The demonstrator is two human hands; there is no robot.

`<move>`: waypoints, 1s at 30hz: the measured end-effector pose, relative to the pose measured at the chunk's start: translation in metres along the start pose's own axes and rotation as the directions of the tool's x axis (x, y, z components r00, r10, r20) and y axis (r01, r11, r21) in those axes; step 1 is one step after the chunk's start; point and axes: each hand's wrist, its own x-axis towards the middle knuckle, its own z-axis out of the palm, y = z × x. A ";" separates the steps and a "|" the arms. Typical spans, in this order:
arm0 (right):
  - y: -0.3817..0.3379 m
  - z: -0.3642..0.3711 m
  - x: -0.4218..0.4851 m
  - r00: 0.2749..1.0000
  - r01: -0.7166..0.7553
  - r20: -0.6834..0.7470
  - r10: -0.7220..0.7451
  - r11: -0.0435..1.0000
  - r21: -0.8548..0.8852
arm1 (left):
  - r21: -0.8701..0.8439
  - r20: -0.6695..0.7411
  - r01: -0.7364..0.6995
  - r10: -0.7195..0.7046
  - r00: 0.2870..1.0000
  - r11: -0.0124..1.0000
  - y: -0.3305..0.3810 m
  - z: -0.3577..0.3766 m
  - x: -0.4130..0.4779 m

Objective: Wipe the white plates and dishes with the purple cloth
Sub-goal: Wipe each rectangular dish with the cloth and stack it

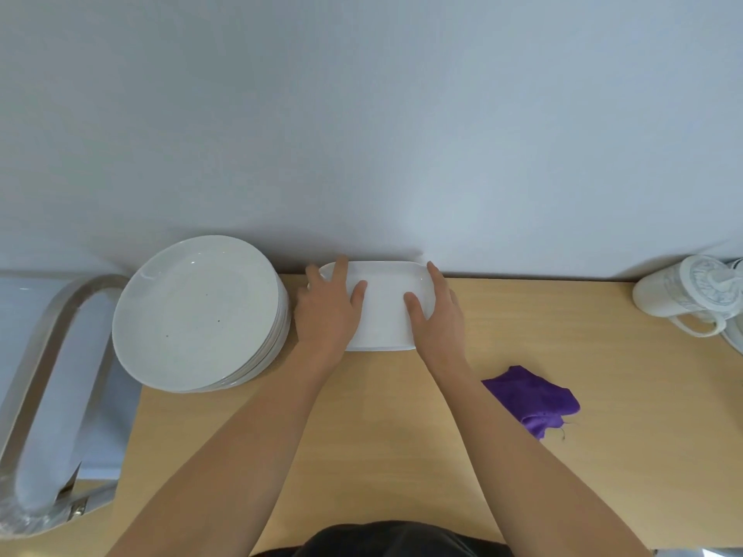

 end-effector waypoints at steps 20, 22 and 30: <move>0.059 -0.024 -0.107 0.999 -0.026 -0.019 0.025 0.999 -0.046 | 0.004 0.060 0.006 -0.006 0.998 1.000 -0.002 0.025 -0.121; 0.064 -0.026 -0.117 0.999 -0.026 -0.028 0.025 0.998 -0.059 | 0.005 0.067 -0.001 0.001 0.998 1.000 -0.002 0.027 -0.129; 0.063 -0.049 -0.133 1.000 -0.006 0.015 0.010 0.971 -0.239 | -0.021 -0.003 -0.075 0.075 0.997 0.997 -0.004 0.028 -0.139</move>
